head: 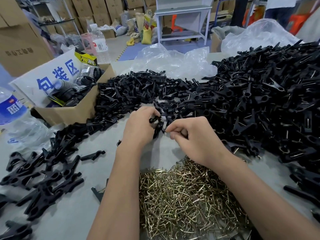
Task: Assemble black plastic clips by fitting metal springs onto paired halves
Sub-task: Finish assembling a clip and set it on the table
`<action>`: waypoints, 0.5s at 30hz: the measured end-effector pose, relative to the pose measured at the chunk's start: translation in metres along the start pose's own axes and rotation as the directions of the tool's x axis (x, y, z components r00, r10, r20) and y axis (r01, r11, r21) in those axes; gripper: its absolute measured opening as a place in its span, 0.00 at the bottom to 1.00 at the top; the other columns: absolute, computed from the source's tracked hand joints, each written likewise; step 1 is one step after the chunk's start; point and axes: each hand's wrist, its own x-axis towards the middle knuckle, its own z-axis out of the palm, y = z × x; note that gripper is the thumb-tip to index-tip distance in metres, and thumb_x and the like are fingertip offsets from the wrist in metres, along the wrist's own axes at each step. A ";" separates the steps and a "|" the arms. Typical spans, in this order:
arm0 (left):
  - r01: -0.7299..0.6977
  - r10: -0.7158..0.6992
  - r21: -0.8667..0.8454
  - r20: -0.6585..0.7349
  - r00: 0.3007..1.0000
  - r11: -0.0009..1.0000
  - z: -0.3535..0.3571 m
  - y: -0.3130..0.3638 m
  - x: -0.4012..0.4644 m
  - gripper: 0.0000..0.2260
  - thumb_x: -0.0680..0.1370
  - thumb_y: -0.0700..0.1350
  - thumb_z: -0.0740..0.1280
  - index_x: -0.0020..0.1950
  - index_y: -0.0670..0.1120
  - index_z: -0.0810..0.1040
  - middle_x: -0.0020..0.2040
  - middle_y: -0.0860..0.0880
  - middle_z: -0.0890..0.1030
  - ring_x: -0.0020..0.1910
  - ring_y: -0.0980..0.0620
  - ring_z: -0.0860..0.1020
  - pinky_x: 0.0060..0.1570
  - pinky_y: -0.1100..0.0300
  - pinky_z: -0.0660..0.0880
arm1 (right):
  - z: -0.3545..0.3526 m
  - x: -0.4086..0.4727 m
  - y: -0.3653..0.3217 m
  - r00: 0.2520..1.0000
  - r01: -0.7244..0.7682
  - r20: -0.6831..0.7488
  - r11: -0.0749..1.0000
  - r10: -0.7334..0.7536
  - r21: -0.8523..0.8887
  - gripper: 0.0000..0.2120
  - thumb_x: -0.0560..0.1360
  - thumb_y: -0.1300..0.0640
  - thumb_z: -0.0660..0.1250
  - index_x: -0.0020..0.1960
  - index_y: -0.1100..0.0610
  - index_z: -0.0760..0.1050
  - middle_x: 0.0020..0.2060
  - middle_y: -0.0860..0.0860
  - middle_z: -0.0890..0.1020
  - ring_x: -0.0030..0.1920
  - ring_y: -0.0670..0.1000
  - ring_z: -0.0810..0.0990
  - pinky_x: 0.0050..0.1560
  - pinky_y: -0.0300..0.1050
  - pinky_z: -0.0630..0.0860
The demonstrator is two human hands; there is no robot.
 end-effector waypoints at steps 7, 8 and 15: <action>0.108 -0.115 -0.146 -0.046 0.992 0.983 -0.007 -0.001 -0.003 0.15 0.76 0.34 0.72 0.53 0.55 0.85 0.48 0.58 0.79 0.45 0.60 0.76 0.43 0.68 0.68 | -0.002 0.001 0.001 0.996 -0.067 -0.057 0.997 0.069 0.031 0.07 0.77 0.63 0.74 0.50 0.52 0.87 0.33 0.37 0.80 0.35 0.39 0.79 0.37 0.29 0.71; 0.123 -0.135 -0.199 -0.049 0.990 0.972 -0.011 0.001 -0.003 0.14 0.77 0.36 0.73 0.54 0.56 0.86 0.48 0.58 0.80 0.40 0.61 0.75 0.41 0.69 0.68 | -0.003 0.002 0.001 0.993 -0.079 -0.082 0.996 0.081 0.033 0.07 0.77 0.63 0.74 0.51 0.52 0.87 0.34 0.38 0.81 0.36 0.38 0.80 0.38 0.29 0.72; 0.257 0.138 -0.838 0.362 0.922 0.482 -0.041 0.016 -0.010 0.17 0.73 0.35 0.72 0.58 0.50 0.87 0.44 0.52 0.84 0.41 0.58 0.79 0.34 0.67 0.70 | -0.012 0.002 0.000 0.972 0.026 -0.231 0.999 -0.035 -0.043 0.29 0.78 0.64 0.73 0.76 0.49 0.73 0.67 0.45 0.75 0.49 0.44 0.81 0.59 0.41 0.79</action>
